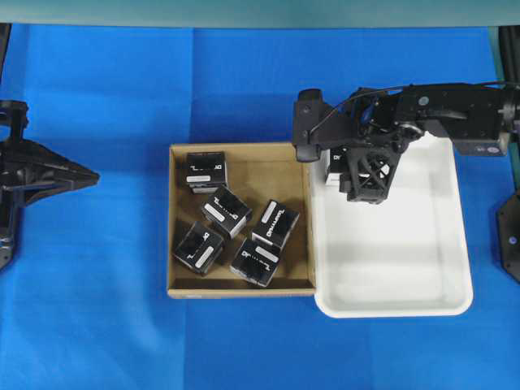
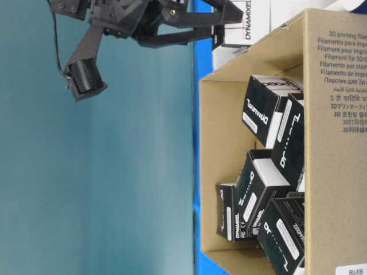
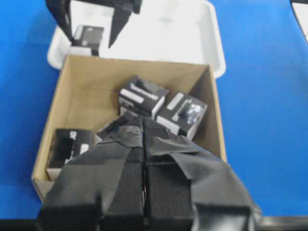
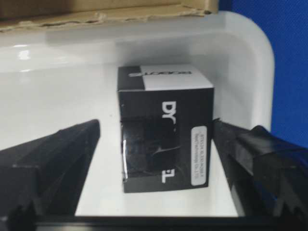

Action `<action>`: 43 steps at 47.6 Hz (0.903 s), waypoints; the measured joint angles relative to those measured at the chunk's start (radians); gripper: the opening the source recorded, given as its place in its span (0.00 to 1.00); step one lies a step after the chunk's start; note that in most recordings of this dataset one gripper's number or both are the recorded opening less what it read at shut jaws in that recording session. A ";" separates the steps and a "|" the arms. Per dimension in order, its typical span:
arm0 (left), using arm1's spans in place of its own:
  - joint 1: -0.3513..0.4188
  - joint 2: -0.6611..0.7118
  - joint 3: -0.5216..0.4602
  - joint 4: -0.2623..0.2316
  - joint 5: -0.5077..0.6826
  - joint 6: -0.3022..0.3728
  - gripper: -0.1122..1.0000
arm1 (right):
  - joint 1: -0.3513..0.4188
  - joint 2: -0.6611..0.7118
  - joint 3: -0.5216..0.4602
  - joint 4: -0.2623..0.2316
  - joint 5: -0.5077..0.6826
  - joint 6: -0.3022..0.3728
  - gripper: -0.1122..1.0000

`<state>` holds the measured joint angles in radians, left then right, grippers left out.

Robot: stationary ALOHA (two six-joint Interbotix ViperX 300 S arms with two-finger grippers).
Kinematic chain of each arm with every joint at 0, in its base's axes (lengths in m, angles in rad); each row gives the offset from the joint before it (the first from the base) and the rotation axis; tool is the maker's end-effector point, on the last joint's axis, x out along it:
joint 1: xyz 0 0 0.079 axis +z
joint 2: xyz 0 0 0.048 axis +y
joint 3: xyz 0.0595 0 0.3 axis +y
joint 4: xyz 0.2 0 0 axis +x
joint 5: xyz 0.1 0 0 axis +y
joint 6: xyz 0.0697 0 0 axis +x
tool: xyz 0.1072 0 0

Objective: Pick a box that is randomly placed inside the cardboard box.
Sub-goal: 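Lower the held servo box into the white tray's upper-left area, then open the right gripper and lift it away from the box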

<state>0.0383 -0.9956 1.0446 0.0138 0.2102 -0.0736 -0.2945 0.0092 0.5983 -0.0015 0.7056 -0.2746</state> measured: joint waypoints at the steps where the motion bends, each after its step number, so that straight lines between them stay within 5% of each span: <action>1: 0.000 0.000 0.000 0.000 0.000 -0.002 0.04 | 0.002 -0.002 0.000 0.000 0.002 0.000 1.00; 13: 0.000 0.002 0.000 -0.002 0.002 -0.002 0.04 | 0.000 -0.074 -0.029 0.000 0.015 0.008 0.99; 26: 0.000 0.002 0.000 -0.002 0.011 -0.002 0.04 | 0.028 -0.224 -0.091 0.003 0.002 0.100 0.99; 43: 0.000 0.000 0.000 -0.002 0.011 -0.002 0.04 | 0.066 -0.423 -0.021 0.005 -0.250 0.152 0.99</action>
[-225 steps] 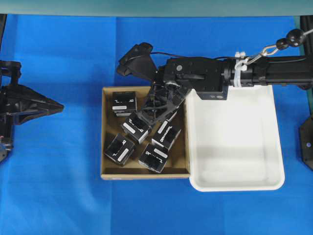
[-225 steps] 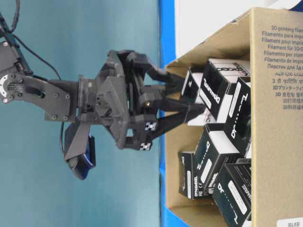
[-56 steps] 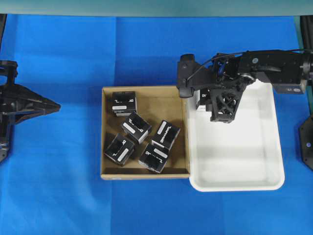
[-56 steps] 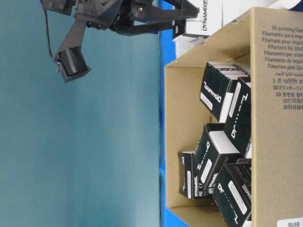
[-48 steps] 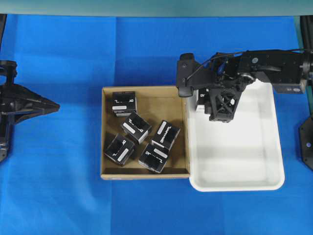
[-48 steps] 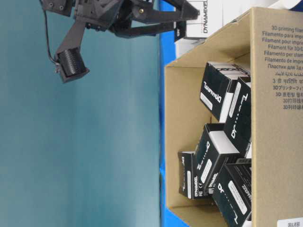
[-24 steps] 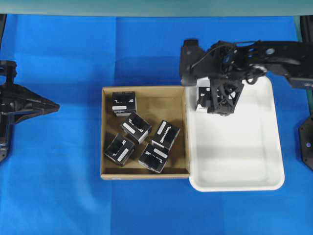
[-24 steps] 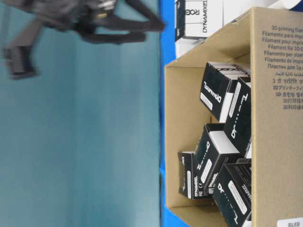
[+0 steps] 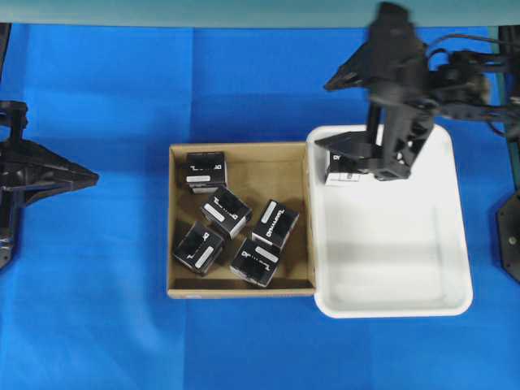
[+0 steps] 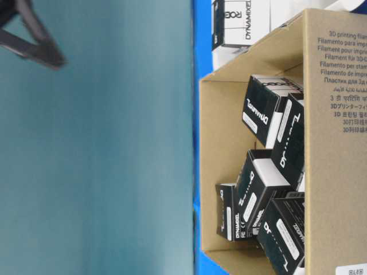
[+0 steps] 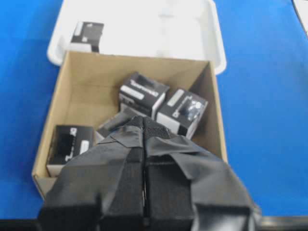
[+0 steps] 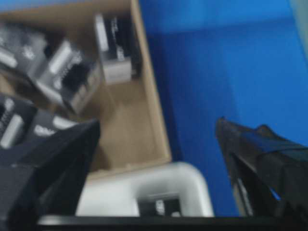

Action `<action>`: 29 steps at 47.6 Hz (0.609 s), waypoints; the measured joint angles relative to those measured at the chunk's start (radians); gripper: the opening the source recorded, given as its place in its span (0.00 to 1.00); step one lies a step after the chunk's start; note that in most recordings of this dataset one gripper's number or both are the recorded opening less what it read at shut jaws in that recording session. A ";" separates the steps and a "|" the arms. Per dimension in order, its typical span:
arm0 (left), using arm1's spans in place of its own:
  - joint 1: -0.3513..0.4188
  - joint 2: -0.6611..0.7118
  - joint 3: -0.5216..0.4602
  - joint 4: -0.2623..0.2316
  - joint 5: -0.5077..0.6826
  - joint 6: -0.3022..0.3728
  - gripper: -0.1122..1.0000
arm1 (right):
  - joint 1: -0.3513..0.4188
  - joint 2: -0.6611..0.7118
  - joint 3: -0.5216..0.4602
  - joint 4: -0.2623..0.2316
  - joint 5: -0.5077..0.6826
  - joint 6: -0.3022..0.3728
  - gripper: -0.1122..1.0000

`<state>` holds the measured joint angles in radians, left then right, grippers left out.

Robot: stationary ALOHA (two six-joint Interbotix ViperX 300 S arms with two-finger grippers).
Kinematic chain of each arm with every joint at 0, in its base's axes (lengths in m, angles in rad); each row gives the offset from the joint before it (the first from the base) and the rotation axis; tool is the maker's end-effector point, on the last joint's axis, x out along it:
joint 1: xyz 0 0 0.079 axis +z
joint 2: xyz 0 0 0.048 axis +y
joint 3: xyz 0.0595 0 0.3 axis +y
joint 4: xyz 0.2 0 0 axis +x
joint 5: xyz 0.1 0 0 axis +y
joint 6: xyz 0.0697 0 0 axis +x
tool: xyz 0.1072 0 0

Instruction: Pick a box that is randomly placed inside the cardboard box.

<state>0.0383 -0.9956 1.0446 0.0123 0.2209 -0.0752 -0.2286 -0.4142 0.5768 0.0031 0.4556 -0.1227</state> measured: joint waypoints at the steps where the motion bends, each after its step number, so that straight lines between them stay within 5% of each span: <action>1: 0.000 0.002 0.000 0.000 0.000 0.000 0.04 | 0.002 -0.012 0.011 0.000 -0.025 0.002 0.99; 9: 0.000 0.000 0.000 0.000 0.002 0.000 0.04 | 0.023 -0.103 0.097 0.000 -0.141 0.006 0.99; 29: 0.000 0.000 0.008 0.000 0.002 0.003 0.04 | 0.104 -0.295 0.192 0.035 -0.167 0.012 0.99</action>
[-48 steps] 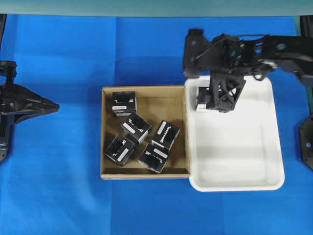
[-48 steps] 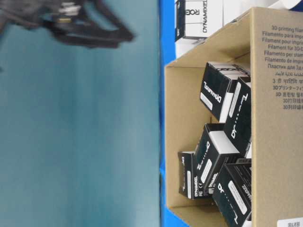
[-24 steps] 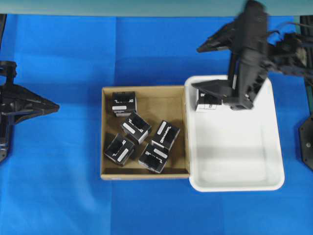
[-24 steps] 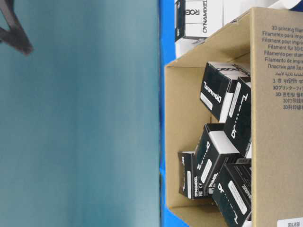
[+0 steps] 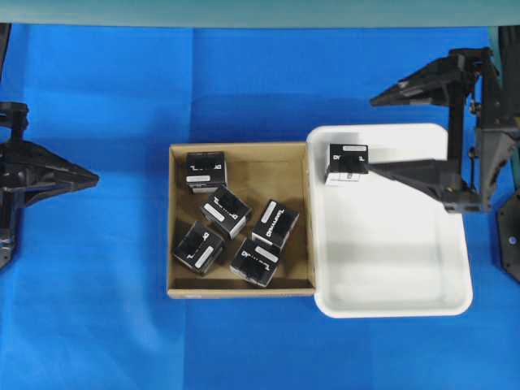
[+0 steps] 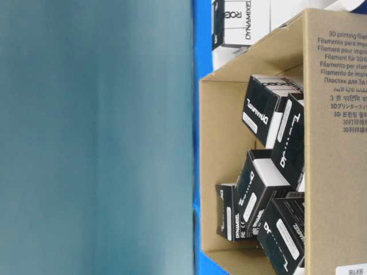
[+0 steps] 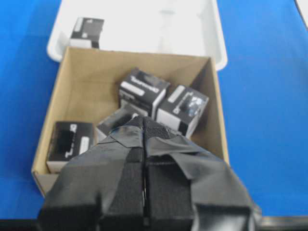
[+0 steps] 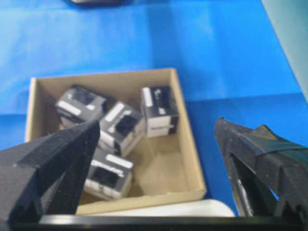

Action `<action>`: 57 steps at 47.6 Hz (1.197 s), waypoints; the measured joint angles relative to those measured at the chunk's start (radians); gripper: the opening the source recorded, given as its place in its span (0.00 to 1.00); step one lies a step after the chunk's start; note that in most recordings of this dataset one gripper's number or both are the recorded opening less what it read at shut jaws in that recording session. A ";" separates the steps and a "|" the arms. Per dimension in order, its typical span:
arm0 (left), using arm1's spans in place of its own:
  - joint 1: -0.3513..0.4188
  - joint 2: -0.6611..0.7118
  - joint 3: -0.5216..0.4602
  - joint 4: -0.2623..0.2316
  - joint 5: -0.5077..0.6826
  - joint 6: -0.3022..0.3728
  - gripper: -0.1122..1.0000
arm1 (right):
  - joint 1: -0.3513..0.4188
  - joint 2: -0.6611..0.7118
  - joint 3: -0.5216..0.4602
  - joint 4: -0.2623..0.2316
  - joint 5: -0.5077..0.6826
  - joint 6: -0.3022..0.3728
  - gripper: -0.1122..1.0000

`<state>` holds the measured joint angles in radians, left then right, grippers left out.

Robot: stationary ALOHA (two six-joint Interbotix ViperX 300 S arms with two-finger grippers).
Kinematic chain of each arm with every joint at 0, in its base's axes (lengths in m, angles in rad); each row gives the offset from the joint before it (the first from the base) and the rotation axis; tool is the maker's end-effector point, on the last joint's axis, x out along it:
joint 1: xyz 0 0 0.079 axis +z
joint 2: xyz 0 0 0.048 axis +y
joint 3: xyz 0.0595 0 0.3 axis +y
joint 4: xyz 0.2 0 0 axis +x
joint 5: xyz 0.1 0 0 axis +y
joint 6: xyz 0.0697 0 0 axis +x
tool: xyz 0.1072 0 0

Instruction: Pick a box that is randomly placed inside the cardboard box.

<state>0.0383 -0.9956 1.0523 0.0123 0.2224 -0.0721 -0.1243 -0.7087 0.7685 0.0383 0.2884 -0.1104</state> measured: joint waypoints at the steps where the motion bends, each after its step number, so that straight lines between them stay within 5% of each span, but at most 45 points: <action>1: 0.000 0.000 0.000 0.000 0.000 0.000 0.04 | 0.006 -0.006 0.002 0.002 0.000 0.000 0.99; 22: 0.006 -0.011 0.000 0.000 -0.002 0.000 0.04 | 0.061 -0.086 0.066 0.003 -0.086 0.005 0.99; 34: 0.009 -0.046 0.000 0.002 -0.003 -0.002 0.04 | 0.087 -0.129 0.144 0.005 -0.186 0.104 0.99; 57: 0.009 -0.071 0.000 0.002 -0.025 0.021 0.04 | 0.110 -0.183 0.187 0.005 -0.207 0.118 0.99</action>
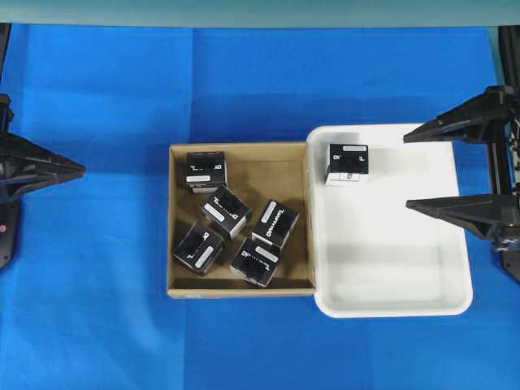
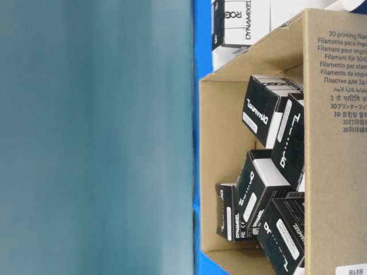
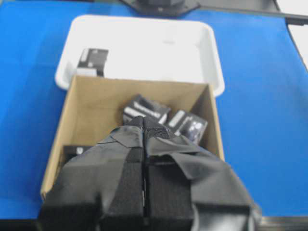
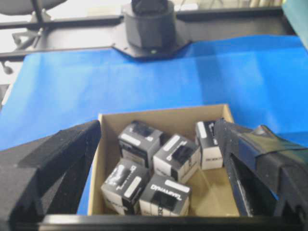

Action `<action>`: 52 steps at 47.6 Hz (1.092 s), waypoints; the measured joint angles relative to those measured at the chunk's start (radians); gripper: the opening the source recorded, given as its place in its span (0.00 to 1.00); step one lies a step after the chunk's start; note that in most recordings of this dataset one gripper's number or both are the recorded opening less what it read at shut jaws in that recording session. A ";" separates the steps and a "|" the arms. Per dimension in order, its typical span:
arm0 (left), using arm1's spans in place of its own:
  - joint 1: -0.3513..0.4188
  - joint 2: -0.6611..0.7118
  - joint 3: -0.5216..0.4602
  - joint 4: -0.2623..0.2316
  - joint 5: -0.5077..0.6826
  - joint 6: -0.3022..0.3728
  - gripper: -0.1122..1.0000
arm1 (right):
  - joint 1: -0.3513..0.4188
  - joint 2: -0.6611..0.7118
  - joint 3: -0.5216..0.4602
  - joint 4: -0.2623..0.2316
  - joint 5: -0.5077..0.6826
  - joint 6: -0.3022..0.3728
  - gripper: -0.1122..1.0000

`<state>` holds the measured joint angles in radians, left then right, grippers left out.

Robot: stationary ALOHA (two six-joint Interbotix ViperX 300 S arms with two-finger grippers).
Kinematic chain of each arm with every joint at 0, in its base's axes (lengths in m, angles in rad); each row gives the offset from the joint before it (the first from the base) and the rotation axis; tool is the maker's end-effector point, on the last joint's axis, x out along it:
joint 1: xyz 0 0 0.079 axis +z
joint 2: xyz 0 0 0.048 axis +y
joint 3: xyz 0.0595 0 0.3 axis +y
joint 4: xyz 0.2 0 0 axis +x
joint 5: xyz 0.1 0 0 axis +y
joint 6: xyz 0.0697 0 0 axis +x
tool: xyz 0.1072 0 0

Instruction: Pick a box that is randomly placed inside the cardboard box.

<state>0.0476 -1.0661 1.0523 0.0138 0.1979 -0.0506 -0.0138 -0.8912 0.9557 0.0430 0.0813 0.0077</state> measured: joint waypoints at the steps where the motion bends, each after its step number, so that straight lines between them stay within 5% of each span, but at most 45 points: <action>1: -0.002 0.000 0.000 -0.002 -0.003 0.003 0.04 | 0.000 0.000 0.000 0.000 0.000 0.000 0.99; 52: -0.002 0.002 0.000 0.000 -0.037 0.023 0.04 | 0.000 -0.002 0.020 0.000 0.000 0.002 0.99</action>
<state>0.0460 -1.0646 1.0523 0.0138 0.1611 -0.0276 -0.0138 -0.8928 0.9756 0.0430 0.0813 0.0092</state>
